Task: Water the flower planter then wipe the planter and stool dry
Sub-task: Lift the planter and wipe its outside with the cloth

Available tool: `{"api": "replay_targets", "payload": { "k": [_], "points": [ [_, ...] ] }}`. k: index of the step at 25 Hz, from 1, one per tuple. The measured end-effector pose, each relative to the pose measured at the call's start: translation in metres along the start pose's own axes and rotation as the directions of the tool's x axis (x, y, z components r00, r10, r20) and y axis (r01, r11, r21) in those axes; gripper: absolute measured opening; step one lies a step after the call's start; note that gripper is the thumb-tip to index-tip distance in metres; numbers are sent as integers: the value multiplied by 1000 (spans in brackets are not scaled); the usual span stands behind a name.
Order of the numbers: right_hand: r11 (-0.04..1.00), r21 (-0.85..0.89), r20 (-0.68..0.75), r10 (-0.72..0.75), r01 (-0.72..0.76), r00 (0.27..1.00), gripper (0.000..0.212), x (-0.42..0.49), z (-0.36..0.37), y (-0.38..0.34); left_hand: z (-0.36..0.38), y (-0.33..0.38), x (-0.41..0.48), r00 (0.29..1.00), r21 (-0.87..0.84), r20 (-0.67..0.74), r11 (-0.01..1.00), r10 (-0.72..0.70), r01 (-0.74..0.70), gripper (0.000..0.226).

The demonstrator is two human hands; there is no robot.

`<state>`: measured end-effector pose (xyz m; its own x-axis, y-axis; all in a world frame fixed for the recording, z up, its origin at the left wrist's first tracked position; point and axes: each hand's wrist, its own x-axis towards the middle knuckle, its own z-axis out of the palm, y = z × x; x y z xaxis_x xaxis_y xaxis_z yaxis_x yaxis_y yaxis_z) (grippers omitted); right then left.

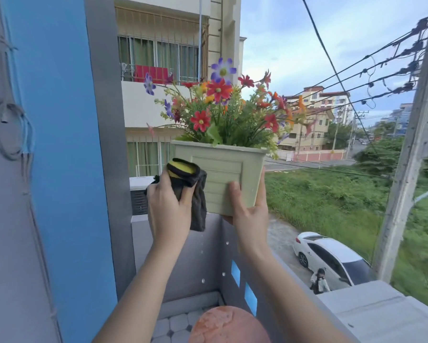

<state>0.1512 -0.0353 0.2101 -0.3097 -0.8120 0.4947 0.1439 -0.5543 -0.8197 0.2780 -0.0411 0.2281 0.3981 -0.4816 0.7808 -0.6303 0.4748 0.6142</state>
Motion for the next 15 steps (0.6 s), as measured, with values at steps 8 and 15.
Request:
{"api": "replay_targets", "payload": {
  "k": [8, 15],
  "points": [
    [999, -35, 40, -3, 4, 999, 85, -5, 3, 1, -3, -22, -61, 960, 191, -126, 956, 250, -224, 57],
    [999, -11, 59, -42, 43, 997, 81, -20, 6, 0, -29, 10, 1, 884, 379, -266, 885, 384, -271, 47]
  ]
}}
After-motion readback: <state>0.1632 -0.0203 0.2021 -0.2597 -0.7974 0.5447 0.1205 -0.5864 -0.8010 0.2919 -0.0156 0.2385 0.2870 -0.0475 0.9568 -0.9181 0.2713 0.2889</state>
